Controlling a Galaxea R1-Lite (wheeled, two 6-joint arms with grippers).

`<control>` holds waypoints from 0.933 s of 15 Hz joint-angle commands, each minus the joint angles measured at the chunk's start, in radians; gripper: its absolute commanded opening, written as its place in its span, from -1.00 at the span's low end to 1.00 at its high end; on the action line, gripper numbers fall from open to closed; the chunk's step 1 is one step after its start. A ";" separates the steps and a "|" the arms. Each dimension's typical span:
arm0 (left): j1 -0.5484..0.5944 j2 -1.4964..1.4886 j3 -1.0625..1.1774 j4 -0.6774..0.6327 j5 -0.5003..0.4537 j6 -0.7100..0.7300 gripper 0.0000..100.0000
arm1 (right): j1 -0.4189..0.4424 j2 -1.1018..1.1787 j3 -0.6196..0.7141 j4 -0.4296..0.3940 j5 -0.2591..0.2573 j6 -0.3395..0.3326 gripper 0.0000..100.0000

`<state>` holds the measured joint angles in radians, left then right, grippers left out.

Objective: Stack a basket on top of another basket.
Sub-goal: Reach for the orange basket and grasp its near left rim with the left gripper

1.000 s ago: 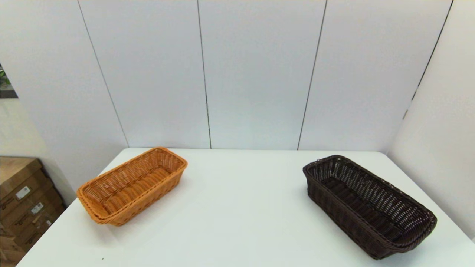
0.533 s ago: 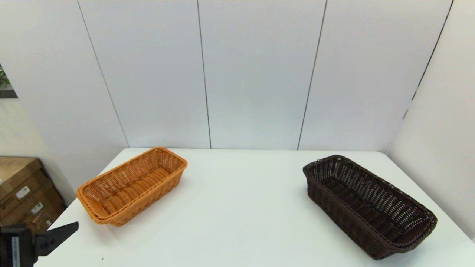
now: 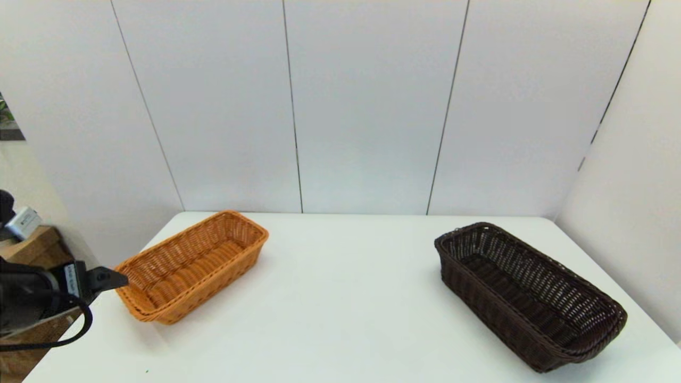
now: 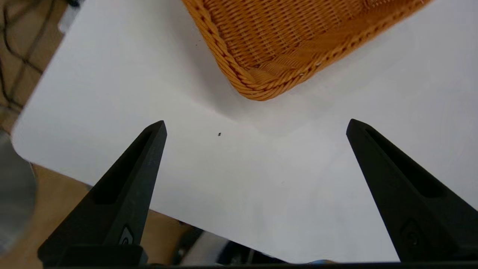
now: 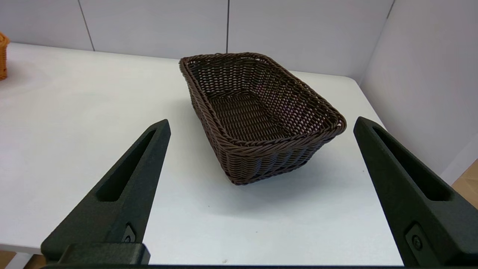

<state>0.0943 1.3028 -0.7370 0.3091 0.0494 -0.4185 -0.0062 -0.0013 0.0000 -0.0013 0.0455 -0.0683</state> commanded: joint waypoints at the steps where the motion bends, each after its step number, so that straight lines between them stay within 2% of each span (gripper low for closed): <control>1: 0.007 0.105 -0.073 0.033 0.000 -0.121 1.00 | 0.000 0.001 0.000 0.000 0.000 -0.001 1.00; 4: 0.007 0.155 -0.147 0.116 0.003 -0.213 1.00 | 0.000 0.001 0.000 0.000 0.000 -0.001 1.00; 7: 0.019 0.208 -0.174 0.119 0.003 -0.261 1.00 | 0.000 0.001 0.000 0.000 0.000 -0.001 1.00; 10: 0.076 0.316 -0.219 0.114 0.000 -0.256 1.00 | 0.000 0.001 0.000 0.000 0.000 -0.001 1.00; 14: 0.079 0.437 -0.229 0.110 0.000 -0.233 1.00 | 0.000 0.001 0.000 0.000 0.000 -0.001 1.00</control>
<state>0.1672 1.6481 -0.9602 0.4185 0.0485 -0.6557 -0.0062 -0.0013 0.0000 -0.0013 0.0455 -0.0687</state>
